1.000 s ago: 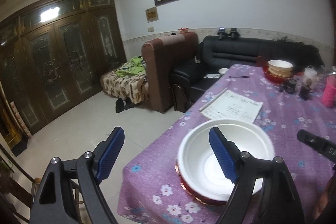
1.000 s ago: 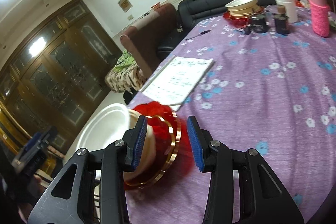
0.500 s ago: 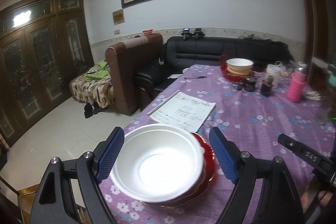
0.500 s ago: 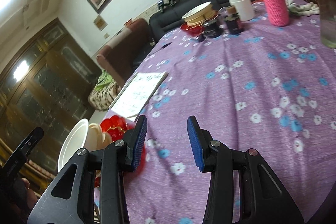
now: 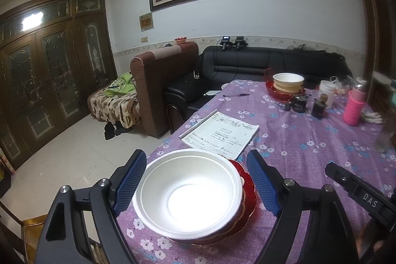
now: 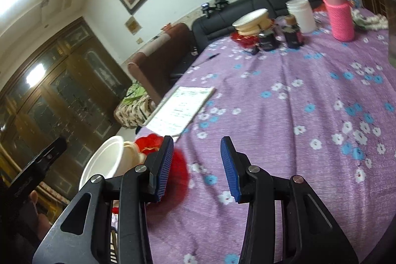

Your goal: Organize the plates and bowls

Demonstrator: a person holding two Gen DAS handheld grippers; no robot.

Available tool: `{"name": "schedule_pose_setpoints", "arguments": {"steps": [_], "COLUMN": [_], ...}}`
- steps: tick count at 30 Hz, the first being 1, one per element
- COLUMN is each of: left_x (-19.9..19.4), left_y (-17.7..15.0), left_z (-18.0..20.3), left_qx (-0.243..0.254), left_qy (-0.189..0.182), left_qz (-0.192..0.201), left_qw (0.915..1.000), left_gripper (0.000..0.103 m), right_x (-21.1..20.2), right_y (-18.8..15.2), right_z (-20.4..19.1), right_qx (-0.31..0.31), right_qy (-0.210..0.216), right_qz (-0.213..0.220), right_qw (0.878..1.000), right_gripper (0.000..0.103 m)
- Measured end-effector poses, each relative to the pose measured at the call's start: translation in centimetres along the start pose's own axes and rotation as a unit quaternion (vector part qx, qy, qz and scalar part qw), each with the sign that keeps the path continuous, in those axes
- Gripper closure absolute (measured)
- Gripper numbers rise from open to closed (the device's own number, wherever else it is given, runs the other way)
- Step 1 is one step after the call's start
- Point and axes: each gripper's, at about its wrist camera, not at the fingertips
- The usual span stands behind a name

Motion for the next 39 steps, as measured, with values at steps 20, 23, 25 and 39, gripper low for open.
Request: {"name": "schedule_pose_setpoints", "arguments": {"steps": [20,23,25,39], "left_x": [0.2,0.0,-0.2,0.1], "left_y": [-0.8,-0.9,-1.0,-1.1], "left_z": [-2.3,-2.8,-3.2,-3.8], "left_qx": [-0.027,-0.034,-0.043,-0.052], "left_qy": [-0.032,-0.026,-0.020,-0.005], "left_qz": [-0.008,-0.005,-0.002,-0.005], "left_qw": [0.9991,0.9991,0.9989,0.9986], "left_gripper": [0.019,0.019,0.019,0.019], "right_x": [0.1,0.3,0.4,1.1], "right_y": [-2.6,-2.9,-3.0,-3.3], "right_z": [-7.9,-8.4,-8.8,-9.5], "right_qx": [-0.123,-0.131,-0.135,-0.146], "right_qy": [0.034,0.038,0.040,0.045], "right_qz": [-0.007,-0.010,-0.012,-0.021], "right_qw": [0.992,0.991,0.990,0.988], "right_gripper": [0.063,0.063,0.063,0.063]}}
Point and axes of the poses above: each gripper's, at about its wrist camera, not at the fingertips, and x roughly the way its jaws point, z to its right, y to its top, and after that the axes turned 5 degrees about -z, right-handed
